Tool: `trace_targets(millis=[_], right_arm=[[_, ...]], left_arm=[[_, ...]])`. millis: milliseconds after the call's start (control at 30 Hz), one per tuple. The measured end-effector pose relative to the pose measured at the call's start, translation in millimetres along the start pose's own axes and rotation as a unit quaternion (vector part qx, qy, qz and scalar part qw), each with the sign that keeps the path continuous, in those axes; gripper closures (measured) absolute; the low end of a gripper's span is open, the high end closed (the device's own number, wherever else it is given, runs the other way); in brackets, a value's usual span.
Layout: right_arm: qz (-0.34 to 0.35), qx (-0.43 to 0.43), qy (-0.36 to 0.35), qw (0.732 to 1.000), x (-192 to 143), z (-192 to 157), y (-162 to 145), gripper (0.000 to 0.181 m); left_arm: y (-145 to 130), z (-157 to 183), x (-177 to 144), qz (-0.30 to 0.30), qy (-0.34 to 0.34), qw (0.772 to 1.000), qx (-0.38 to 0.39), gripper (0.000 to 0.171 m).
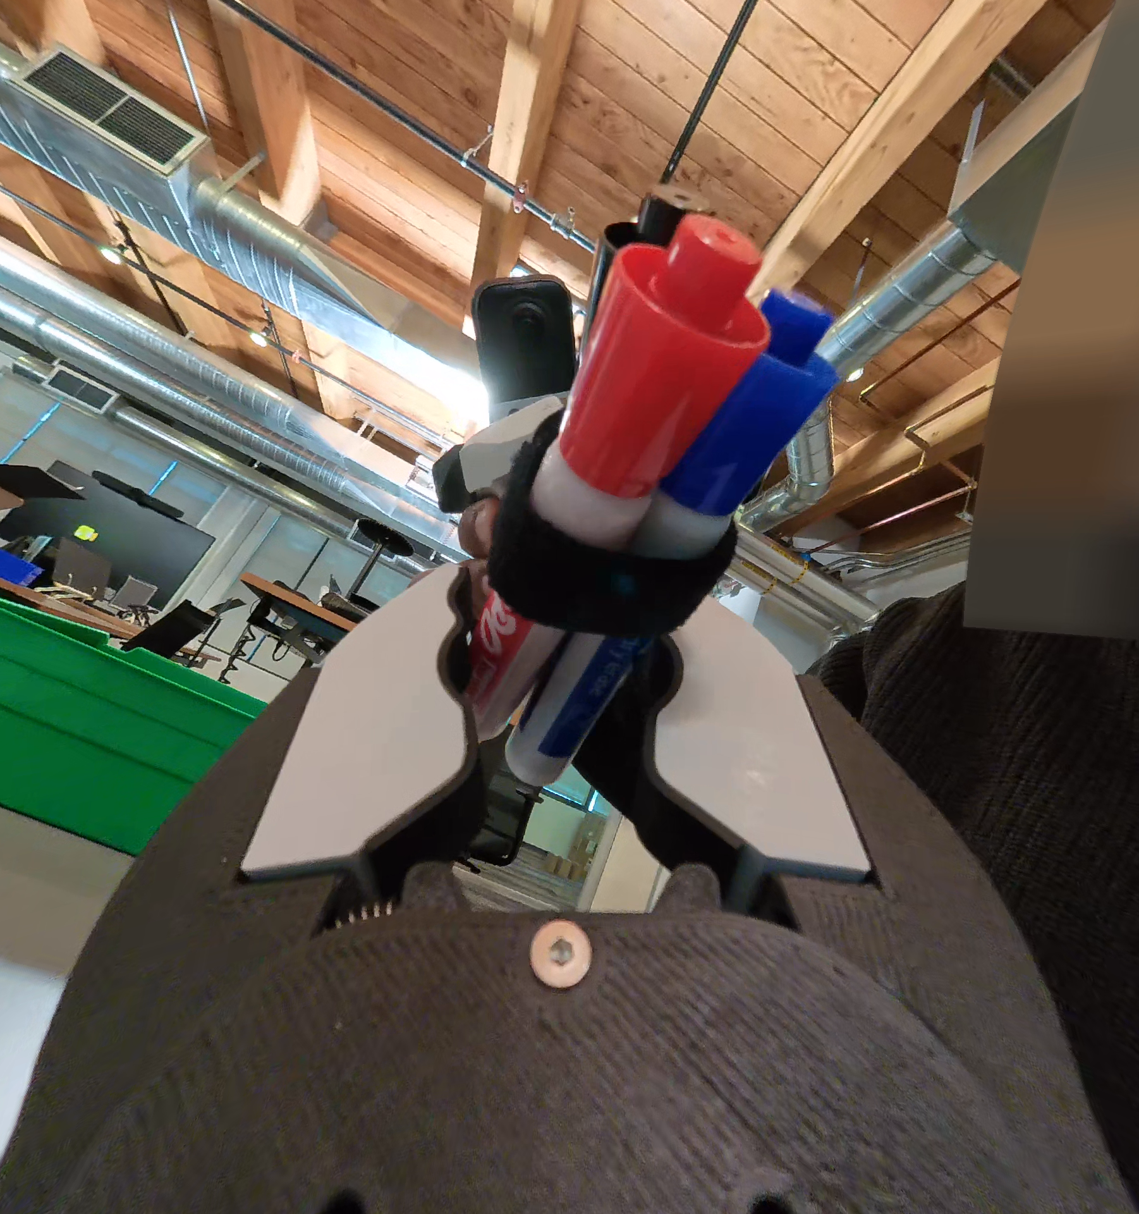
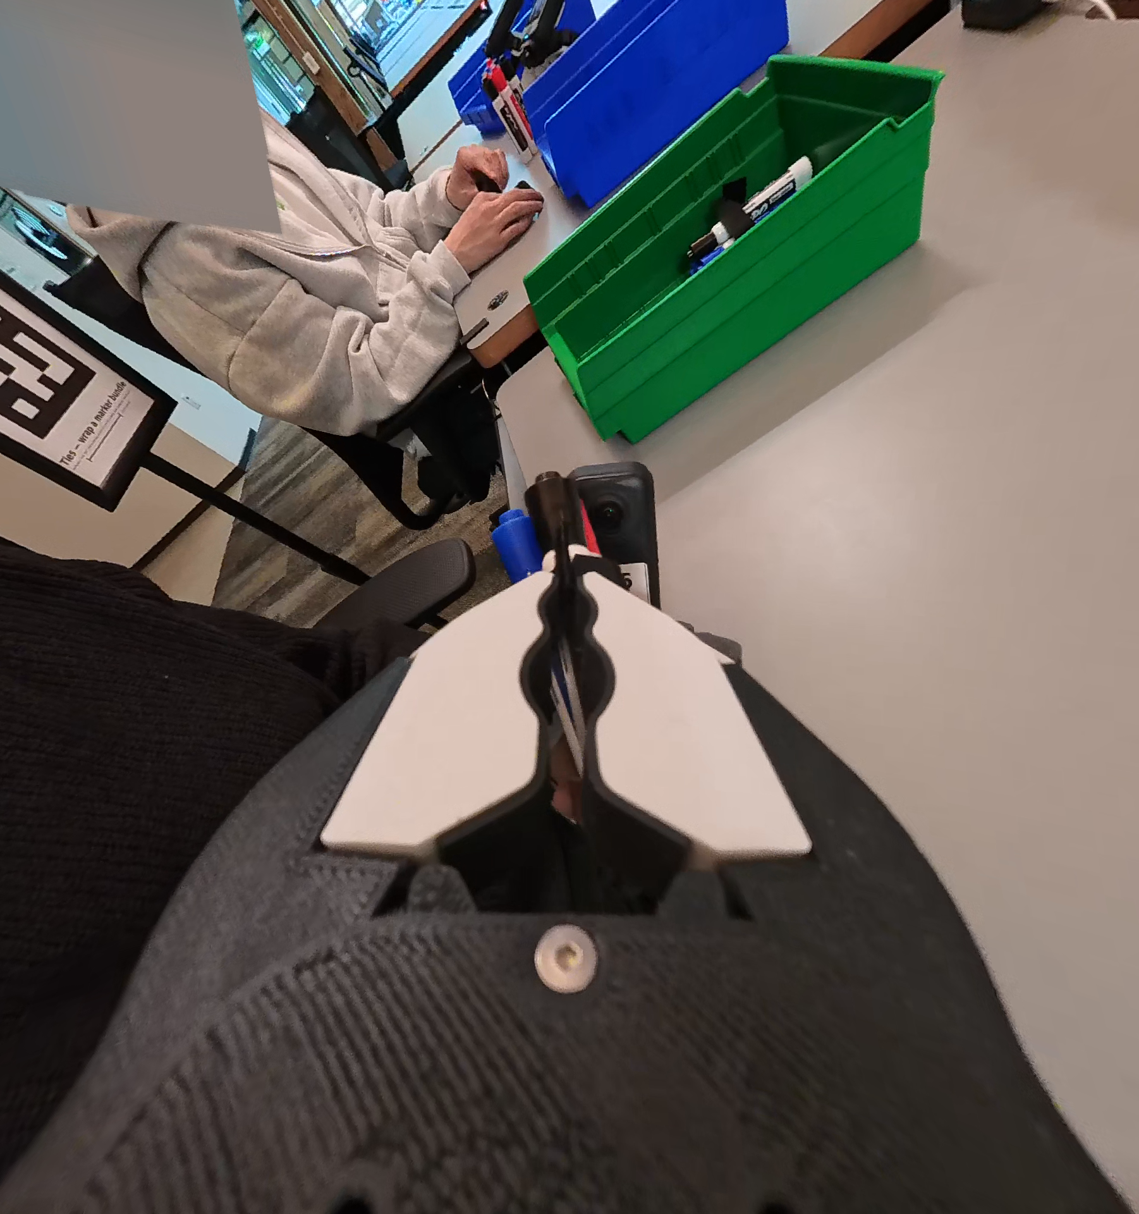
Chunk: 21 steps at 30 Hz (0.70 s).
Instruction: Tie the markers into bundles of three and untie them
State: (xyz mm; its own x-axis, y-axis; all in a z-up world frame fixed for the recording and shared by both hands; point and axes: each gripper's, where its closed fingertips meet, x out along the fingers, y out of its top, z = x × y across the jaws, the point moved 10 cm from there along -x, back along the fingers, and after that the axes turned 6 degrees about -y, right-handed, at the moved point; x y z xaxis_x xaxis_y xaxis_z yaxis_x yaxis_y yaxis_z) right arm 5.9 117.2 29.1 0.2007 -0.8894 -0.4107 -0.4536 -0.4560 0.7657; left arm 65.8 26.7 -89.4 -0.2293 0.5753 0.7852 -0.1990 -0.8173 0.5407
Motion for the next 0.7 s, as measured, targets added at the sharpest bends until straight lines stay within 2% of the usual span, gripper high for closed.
trace_targets(millis=[133,467,700], right_arm=[[-0.003,0.009,0.002,1.0,0,2,-1,0.178],[-0.003,0.016,0.008,1.0,-3,8,0,0.177],[0.002,0.042,0.011,0.999,-6,23,-4,0.177]], left_arm=[[0,2,0,-0.004,-0.008,1.0,0.002,0.128],[1,1,-2,-0.021,0.004,1.0,0.012,0.133],[-1,-6,-4,-0.037,0.031,0.999,-0.02,0.133]])
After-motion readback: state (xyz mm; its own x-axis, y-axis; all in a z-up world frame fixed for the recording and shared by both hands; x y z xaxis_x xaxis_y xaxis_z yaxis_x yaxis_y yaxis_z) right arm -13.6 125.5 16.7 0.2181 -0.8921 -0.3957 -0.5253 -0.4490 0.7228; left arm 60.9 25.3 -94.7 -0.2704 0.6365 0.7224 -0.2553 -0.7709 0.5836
